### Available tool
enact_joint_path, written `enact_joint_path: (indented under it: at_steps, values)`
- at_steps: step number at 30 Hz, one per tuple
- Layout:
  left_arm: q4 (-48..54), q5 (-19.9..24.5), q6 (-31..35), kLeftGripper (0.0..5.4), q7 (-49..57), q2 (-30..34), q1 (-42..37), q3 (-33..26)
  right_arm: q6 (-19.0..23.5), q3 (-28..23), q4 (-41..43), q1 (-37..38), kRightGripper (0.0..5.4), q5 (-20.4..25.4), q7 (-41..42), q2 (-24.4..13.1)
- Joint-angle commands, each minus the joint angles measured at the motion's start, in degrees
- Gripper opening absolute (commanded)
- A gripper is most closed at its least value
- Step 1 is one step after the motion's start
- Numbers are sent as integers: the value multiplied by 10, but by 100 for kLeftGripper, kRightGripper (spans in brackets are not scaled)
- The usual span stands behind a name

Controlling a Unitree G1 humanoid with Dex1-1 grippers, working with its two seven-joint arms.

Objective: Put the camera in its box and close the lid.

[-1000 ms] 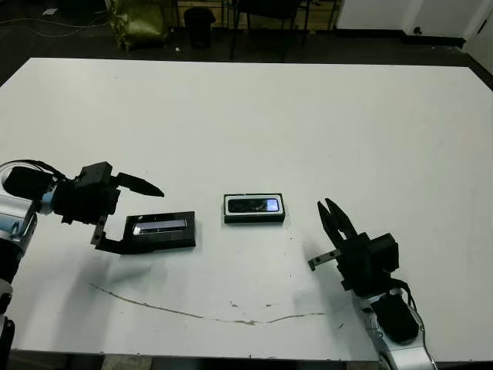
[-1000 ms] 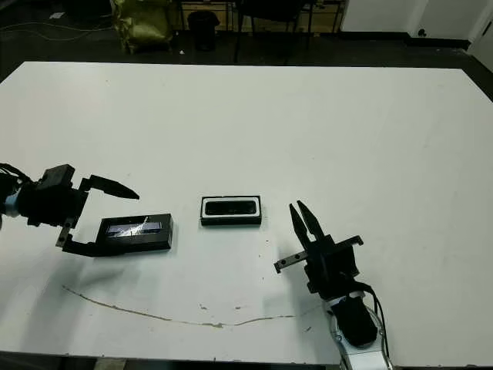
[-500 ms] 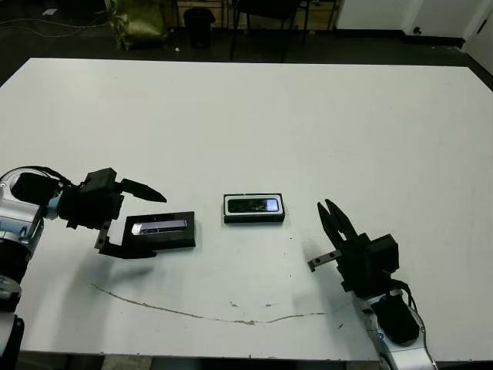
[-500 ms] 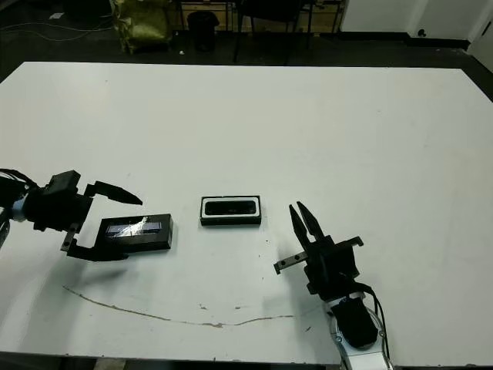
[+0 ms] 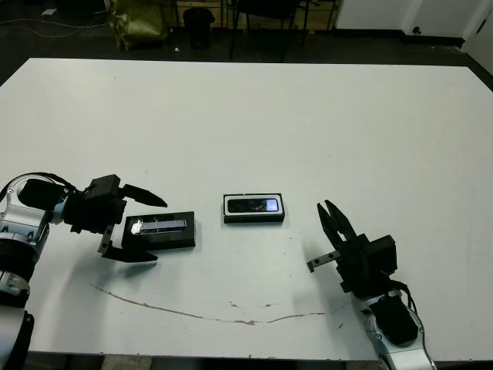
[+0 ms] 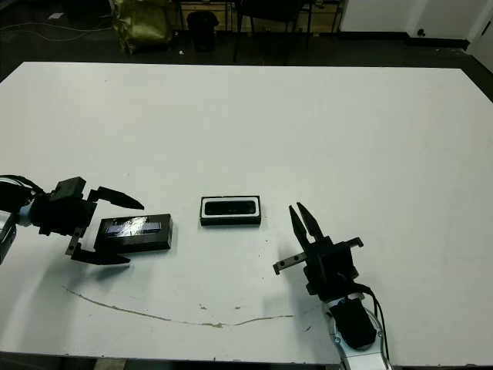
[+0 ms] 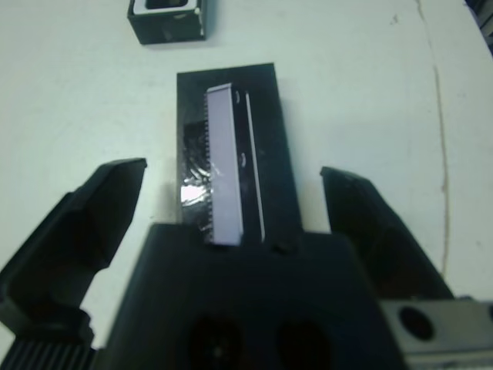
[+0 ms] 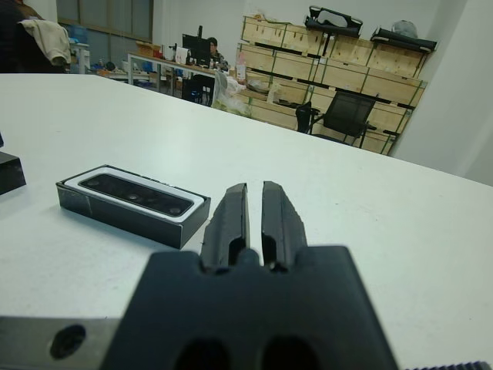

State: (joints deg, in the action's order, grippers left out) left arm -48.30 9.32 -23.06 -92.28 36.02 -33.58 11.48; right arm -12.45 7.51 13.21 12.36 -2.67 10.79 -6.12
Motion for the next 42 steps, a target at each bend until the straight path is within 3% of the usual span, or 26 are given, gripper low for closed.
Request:
enact_joint_path:
  at_steps: [1,17,23,27,31,36,42]
  values:
    - [-10,-19,-13,539,2,2,-7,2,6,0,-7,9,0,0,-3,-2]
    - [-75,-35,-32,539,6,-6,-14,-8,-26,-2,-34,4,0,7,3,-6]
    - [-61,-77,82,539,49,3,-19,10,-43,-3,-47,2,0,12,5,-5]
    - [36,-98,170,475,79,26,5,20,-25,-2,-34,7,0,14,4,-4]
    - [61,-100,271,377,64,28,2,34,-41,-2,-45,3,0,14,5,-4]
    - [276,-122,371,259,99,78,48,45,-37,-2,-43,5,0,13,2,-3]
    - [365,-120,424,226,90,97,64,62,-27,-2,-34,6,0,14,2,-3]
